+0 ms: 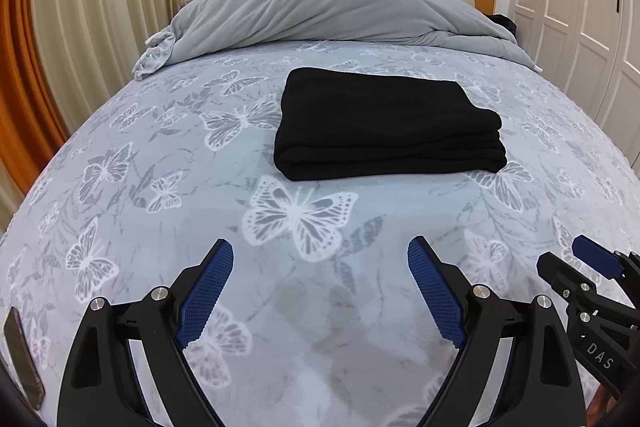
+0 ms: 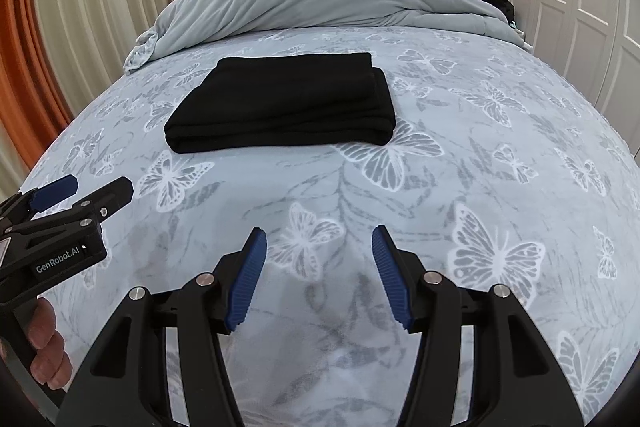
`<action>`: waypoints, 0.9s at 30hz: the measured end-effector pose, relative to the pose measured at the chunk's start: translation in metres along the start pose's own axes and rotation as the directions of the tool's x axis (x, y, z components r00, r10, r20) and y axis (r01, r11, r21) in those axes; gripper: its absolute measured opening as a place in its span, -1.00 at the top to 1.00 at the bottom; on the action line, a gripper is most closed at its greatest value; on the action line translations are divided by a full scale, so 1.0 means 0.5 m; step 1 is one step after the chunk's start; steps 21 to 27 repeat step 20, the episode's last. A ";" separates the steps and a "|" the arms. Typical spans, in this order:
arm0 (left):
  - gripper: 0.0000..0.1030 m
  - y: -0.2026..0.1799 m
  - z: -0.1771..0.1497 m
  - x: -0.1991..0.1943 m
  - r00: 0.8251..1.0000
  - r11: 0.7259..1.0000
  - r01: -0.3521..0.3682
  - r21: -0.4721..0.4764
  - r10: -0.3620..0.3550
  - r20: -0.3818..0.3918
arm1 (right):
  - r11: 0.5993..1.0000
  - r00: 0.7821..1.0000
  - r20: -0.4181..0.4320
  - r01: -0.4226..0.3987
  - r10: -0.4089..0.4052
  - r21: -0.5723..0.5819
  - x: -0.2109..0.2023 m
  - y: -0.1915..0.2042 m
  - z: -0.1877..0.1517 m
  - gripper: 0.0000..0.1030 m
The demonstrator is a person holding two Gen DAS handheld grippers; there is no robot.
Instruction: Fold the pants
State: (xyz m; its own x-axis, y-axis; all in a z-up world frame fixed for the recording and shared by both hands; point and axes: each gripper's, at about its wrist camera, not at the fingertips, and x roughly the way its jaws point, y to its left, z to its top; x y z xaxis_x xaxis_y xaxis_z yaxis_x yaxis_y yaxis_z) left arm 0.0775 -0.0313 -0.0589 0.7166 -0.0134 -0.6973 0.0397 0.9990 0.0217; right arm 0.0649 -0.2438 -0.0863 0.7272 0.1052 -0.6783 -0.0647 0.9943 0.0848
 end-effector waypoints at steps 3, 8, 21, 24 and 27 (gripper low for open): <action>-0.68 0.000 0.001 0.001 1.000 1.000 0.015 -0.004 -0.015 -0.008 | 1.000 1.000 -0.003 -0.002 0.002 -0.003 0.001 0.001 -0.001 -0.04; -0.78 0.000 -0.006 -0.012 0.999 0.999 0.040 -0.032 -0.039 0.037 | 1.000 1.000 -0.007 -0.003 0.002 -0.020 0.006 0.002 -0.003 -0.05; -0.78 0.005 -0.005 0.011 0.999 0.999 0.029 -0.034 -0.031 -0.038 | 1.000 1.000 -0.009 0.000 0.000 -0.030 0.008 0.003 -0.003 -0.17; -0.78 0.005 -0.005 0.011 0.999 0.999 0.029 -0.034 -0.031 -0.038 | 1.000 1.000 -0.009 0.000 0.000 -0.030 0.008 0.003 -0.003 -0.17; -0.78 0.005 -0.005 0.011 0.999 0.999 0.029 -0.034 -0.031 -0.038 | 1.000 1.000 -0.009 0.000 0.000 -0.030 0.008 0.003 -0.003 -0.17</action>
